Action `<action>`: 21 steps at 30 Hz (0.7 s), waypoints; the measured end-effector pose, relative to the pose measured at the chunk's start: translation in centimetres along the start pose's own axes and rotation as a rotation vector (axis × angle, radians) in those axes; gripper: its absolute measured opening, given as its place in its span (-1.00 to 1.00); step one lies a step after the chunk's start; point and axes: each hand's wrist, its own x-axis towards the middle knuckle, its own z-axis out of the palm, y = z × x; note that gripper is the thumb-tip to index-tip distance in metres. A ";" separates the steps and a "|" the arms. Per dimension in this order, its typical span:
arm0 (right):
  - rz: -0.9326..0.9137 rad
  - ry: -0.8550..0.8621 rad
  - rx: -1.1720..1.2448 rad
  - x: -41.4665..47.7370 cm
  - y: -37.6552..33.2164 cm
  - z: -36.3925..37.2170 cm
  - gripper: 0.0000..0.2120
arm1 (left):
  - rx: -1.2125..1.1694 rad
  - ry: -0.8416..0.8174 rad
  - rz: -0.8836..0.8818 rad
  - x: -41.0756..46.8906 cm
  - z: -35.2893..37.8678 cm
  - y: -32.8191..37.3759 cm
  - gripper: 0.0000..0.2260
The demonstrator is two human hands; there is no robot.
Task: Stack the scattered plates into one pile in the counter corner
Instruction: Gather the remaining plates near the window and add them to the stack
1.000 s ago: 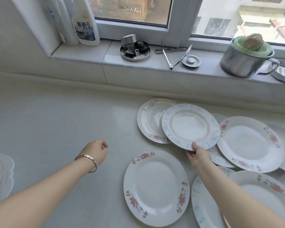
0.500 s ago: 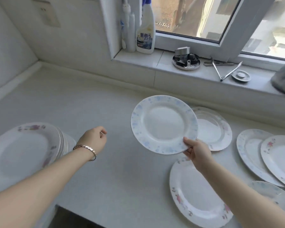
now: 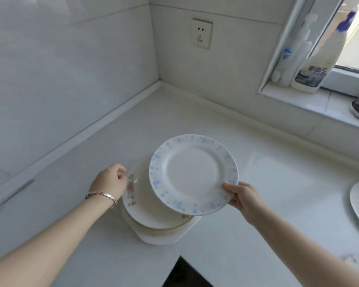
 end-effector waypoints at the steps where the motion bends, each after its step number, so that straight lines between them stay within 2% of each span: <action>1: 0.008 -0.011 -0.026 0.1 0.1 1.1 -0.93 | -0.002 -0.003 -0.013 0.3 -0.2 -1.0 -0.78; 7: 0.029 -0.054 -0.157 0.6 0.6 4.6 -0.93 | -0.057 -0.037 -0.085 1.7 -0.2 -4.7 -0.76; 14: 0.015 -0.065 -0.269 0.3 0.9 4.8 -0.93 | -0.110 -0.052 -0.129 2.0 0.8 -5.9 -0.77; 17: -0.076 -0.025 -0.492 -0.1 0.8 4.8 -0.85 | -0.101 -0.075 -0.135 2.1 1.2 -5.7 -0.76; 21: -0.180 0.115 -0.920 0.1 1.4 5.0 -0.53 | -0.095 -0.084 -0.133 2.1 1.6 -5.0 -0.75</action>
